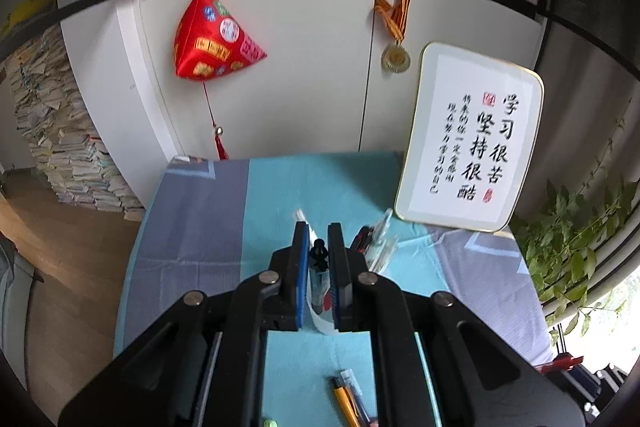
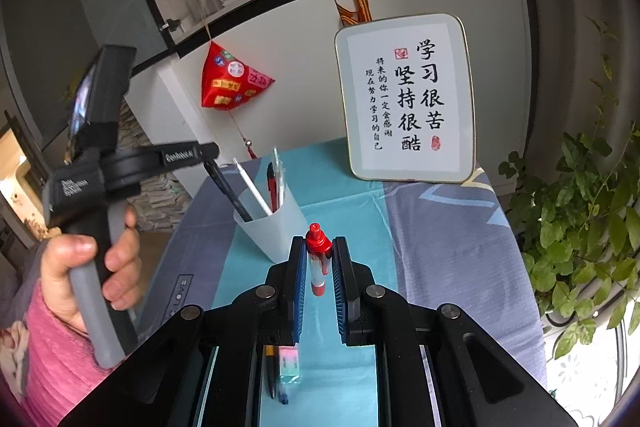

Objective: Organize stationery
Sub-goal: 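Lower the black pen into the frosted cup and open the left tool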

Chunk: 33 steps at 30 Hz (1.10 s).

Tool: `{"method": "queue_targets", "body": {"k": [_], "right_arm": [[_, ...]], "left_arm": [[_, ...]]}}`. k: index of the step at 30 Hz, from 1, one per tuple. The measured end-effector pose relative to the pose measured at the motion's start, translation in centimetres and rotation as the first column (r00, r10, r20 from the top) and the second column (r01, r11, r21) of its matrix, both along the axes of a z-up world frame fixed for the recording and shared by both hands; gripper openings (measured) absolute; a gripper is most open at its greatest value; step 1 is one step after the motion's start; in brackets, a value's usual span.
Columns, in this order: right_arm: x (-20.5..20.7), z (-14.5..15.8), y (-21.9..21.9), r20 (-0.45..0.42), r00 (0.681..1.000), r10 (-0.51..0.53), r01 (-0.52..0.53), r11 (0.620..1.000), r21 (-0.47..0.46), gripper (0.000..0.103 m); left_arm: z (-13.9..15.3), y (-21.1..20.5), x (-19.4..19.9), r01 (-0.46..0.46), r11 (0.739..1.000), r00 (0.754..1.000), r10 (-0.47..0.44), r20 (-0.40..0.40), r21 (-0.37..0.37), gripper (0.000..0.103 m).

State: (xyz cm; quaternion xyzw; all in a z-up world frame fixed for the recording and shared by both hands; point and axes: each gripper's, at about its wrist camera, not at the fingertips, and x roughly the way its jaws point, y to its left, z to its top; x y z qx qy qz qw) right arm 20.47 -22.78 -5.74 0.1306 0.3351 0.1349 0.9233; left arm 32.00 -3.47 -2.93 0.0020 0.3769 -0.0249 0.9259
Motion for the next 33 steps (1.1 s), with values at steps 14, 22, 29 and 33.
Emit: {"method": "queue_targets", "body": {"k": [14, 22, 29, 33], "right_arm": [[-0.2, 0.1, 0.4, -0.007, 1.000, 0.006, -0.006, 1.000, 0.001, 0.014], [-0.3, 0.3, 0.9, -0.004, 1.000, 0.009, -0.009, 1.000, -0.008, 0.014], [-0.2, 1.0, 1.2, 0.011, 1.000, 0.007, -0.007, 1.000, -0.019, 0.014], [0.1, 1.6, 1.7, 0.024, 1.000, 0.008, -0.007, 1.000, -0.020, 0.014]], "left_arm": [[-2.3, 0.7, 0.1, -0.007, 1.000, 0.998, 0.006, -0.063, -0.013, 0.007], [-2.6, 0.9, -0.5, -0.004, 1.000, 0.999, 0.004, -0.051, -0.005, 0.013], [-1.2, 1.8, -2.6, -0.017, 1.000, 0.999, 0.017, 0.029, 0.010, 0.042], [-0.7, 2.8, -3.9, -0.011, 1.000, 0.999, 0.012, 0.050, -0.016, 0.043]]}}
